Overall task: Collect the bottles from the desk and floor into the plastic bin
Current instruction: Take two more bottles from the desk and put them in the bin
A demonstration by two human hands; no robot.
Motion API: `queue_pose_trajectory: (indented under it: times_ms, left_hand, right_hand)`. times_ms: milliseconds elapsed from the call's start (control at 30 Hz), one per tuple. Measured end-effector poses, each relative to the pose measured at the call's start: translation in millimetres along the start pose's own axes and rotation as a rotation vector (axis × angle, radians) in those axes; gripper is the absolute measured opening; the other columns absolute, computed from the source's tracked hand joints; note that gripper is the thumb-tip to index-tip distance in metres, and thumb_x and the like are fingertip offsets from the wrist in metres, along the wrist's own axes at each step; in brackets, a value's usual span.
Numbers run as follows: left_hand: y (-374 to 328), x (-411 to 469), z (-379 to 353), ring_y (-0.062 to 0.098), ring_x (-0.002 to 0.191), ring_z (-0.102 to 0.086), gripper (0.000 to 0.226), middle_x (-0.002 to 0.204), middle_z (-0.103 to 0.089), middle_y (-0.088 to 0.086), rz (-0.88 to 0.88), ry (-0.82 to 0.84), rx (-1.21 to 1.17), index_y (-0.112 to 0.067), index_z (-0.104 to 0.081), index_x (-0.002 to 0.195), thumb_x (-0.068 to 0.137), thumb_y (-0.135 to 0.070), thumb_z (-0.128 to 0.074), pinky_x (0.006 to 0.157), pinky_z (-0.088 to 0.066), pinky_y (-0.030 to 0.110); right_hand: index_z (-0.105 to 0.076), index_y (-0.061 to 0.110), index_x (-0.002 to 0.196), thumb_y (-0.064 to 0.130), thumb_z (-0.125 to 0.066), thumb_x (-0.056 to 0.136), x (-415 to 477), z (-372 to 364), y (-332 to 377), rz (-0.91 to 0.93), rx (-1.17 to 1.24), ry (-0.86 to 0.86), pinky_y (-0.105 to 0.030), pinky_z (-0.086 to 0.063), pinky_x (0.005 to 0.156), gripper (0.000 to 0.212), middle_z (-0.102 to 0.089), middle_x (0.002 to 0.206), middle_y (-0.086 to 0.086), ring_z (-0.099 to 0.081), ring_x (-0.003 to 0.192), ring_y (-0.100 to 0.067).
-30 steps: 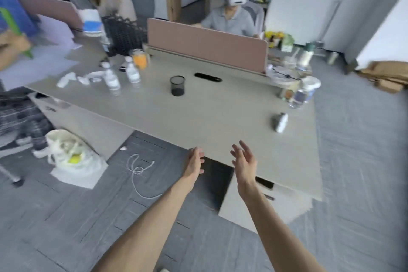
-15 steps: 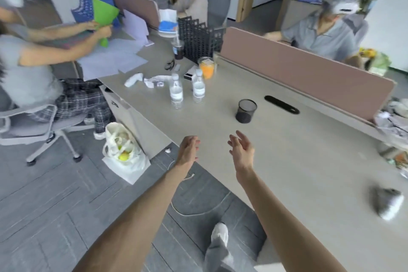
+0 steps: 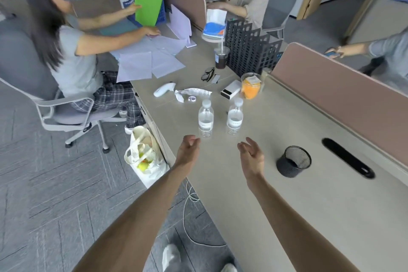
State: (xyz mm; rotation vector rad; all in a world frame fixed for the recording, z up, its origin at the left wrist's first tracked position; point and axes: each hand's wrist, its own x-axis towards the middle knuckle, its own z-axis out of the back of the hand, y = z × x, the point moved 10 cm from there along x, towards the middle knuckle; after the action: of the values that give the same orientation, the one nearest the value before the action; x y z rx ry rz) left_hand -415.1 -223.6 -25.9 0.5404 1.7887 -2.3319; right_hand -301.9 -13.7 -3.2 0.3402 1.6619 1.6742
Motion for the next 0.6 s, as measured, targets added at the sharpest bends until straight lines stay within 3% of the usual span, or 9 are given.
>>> queue_pose_trajectory:
  times_ms: [167, 267, 433, 500, 600]
  left_hand:
    - [-10.7, 74.7, -17.3, 0.019, 0.135, -0.035, 0.092, 0.148, -0.032, 0.004, 0.013, 0.021, 0.129, -0.012, -0.026, 0.146, 0.073, -0.041, -0.076, 0.099, -0.030, 0.023]
    - [-16.9, 115.9, -33.4, 0.021, 0.143, -0.024, 0.106, 0.152, -0.024, 0.006, -0.020, 0.020, 0.212, -0.010, -0.016, 0.151, 0.070, -0.030, -0.080, 0.110, -0.026, 0.029]
    - [-18.5, 152.2, -58.4, 0.024, 0.134, -0.036, 0.102, 0.140, -0.040, 0.007, -0.052, 0.017, 0.205, -0.011, -0.031, 0.143, 0.059, -0.029, -0.086, 0.110, -0.034, 0.035]
    - [-18.3, 157.9, -63.2, 0.024, 0.121, -0.048, 0.087, 0.129, -0.052, 0.006, -0.070, 0.027, 0.200, -0.014, -0.042, 0.134, 0.060, -0.030, -0.085, 0.097, -0.041, 0.032]
    - [-26.4, 158.8, -65.9, 0.019, 0.102, -0.055, 0.063, 0.113, -0.059, 0.000, -0.137, 0.048, 0.195, -0.017, -0.051, 0.118, 0.065, -0.031, -0.080, 0.083, -0.039, 0.026]
  right_hand:
    - [-0.054, 0.018, 0.137, 0.023, -0.060, 0.094, 35.4, -10.8, -11.4, -0.033, -0.026, -0.048, -0.025, -0.042, 0.088, 0.044, -0.067, 0.126, 0.000, -0.061, 0.106, -0.012]
    - [-0.056, 0.021, 0.135, 0.024, -0.060, 0.093, 49.0, -9.9, -20.9, -0.060, -0.020, -0.111, -0.025, -0.045, 0.086, 0.042, -0.068, 0.123, 0.003, -0.062, 0.107, -0.013]
    - [-0.060, 0.022, 0.131, 0.021, -0.061, 0.092, 59.0, -0.9, -25.8, -0.067, -0.015, -0.223, -0.013, -0.042, 0.072, 0.038, -0.070, 0.118, 0.004, -0.064, 0.102, -0.009]
    - [-0.059, 0.022, 0.131, 0.019, -0.061, 0.093, 60.8, 1.6, -26.6, -0.068, -0.015, -0.246, -0.011, -0.042, 0.071, 0.039, -0.070, 0.118, 0.004, -0.065, 0.098, -0.006]
    - [-0.055, 0.022, 0.136, 0.017, -0.060, 0.093, 62.6, 2.1, -30.4, -0.057, -0.026, -0.250, -0.013, -0.043, 0.070, 0.043, -0.070, 0.118, 0.004, -0.064, 0.094, 0.002]
